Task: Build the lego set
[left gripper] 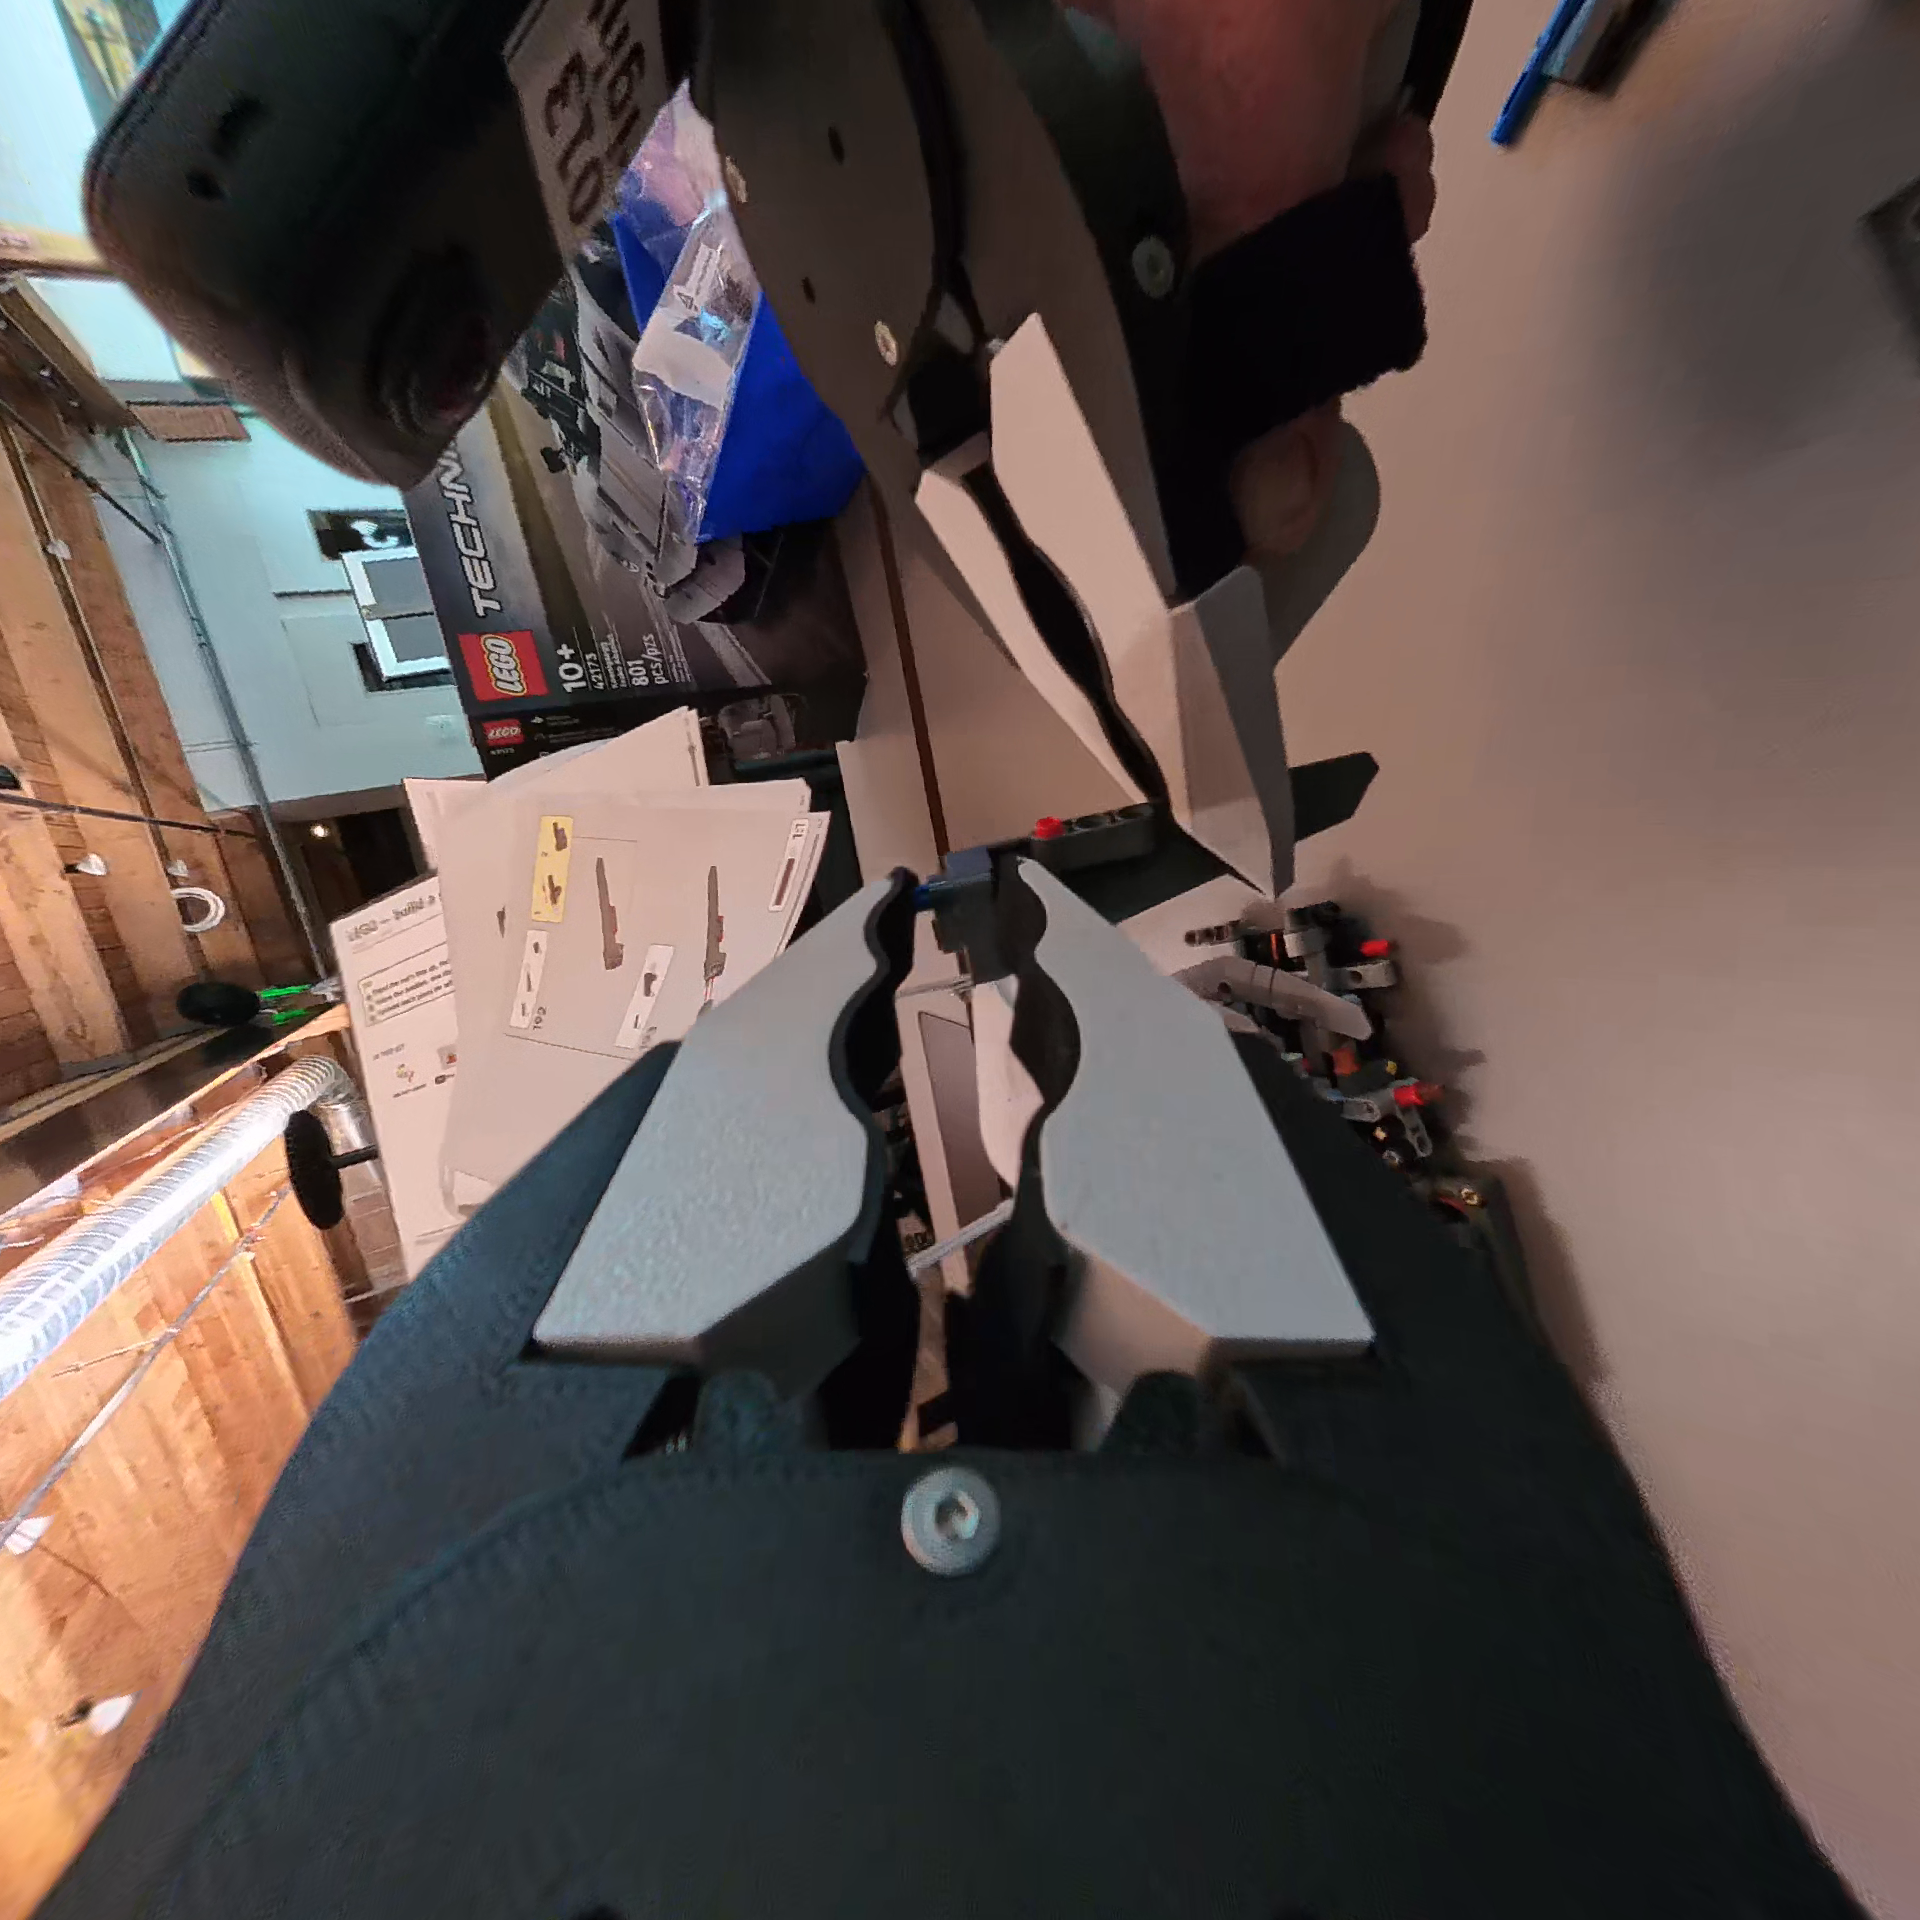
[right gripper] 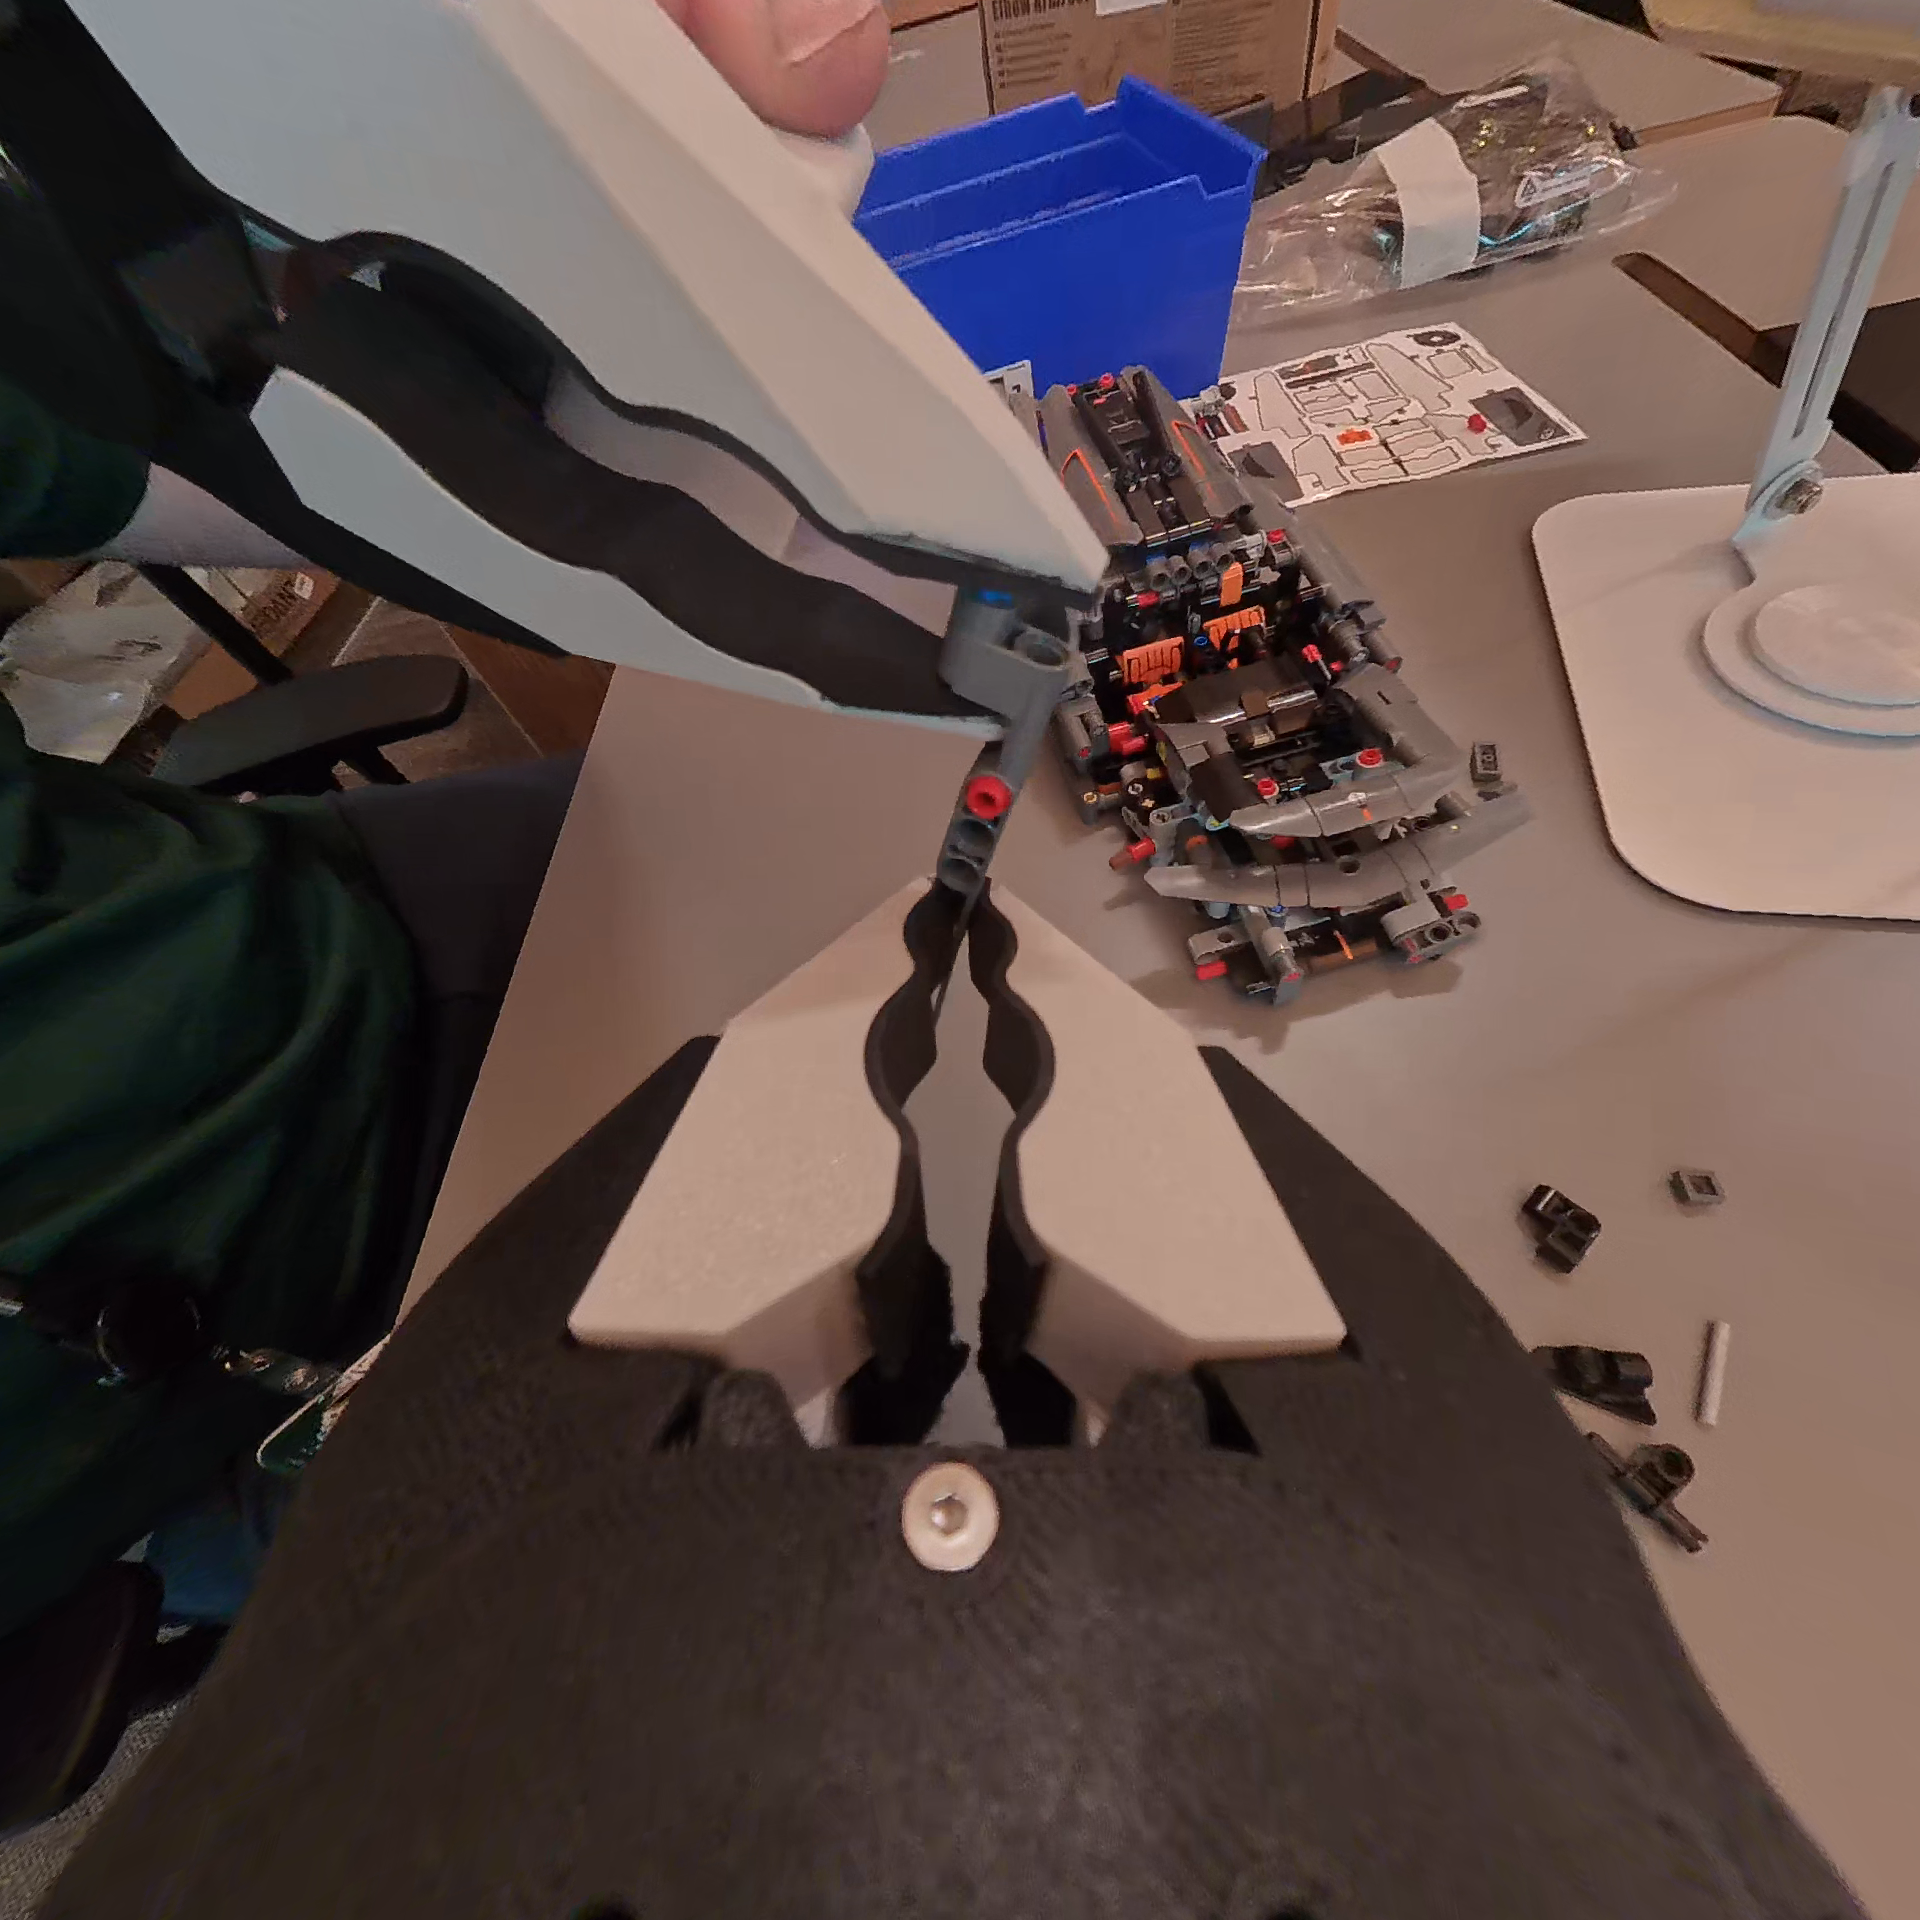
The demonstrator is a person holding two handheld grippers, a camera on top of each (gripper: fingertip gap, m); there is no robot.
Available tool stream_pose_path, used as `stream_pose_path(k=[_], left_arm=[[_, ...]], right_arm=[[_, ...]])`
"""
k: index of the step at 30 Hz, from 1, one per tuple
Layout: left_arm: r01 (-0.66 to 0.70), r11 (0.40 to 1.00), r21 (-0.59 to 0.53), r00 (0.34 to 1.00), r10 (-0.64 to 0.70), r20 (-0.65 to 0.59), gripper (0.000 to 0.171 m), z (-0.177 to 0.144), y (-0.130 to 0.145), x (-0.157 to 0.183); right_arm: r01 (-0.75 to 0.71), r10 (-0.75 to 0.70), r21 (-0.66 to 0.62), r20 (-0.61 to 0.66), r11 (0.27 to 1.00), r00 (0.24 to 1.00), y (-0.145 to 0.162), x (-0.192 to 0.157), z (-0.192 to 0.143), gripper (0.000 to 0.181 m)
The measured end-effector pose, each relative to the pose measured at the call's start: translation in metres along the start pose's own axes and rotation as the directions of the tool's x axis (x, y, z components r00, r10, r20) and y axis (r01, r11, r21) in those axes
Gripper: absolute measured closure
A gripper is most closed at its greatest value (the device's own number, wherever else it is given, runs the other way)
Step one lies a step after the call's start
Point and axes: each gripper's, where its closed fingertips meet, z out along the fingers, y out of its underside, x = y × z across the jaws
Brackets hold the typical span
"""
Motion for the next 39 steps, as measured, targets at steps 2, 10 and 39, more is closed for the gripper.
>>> stream_pose_path(k=[2, 10, 39], left_arm=[[0.050, 0.998, 0.043, 0.999, -0.050, 0.002, 0.157, -0.002, -0.002, -0.005], [0.298, 0.940, 0.164, 0.953, -0.303, 0.005, 0.125, -0.010, 0.004, -0.018], [0.722, 0.507, 0.470, 0.667, -0.692, -0.277, 0.122, 0.005, 0.003, -0.014]], right_arm=[[-0.020, 0.020, 0.031, 0.002, 0.999, 1.000, -0.003, 0.003, -0.002, 0.181], [-0.018, 0.019, 0.060, -0.004, 0.998, 1.000, -0.005, 0.008, -0.007, 0.181], [0.387, -0.366, -0.086, -0.561, 0.918, 0.742, -0.020, 0.062, -0.040, 0.181]])
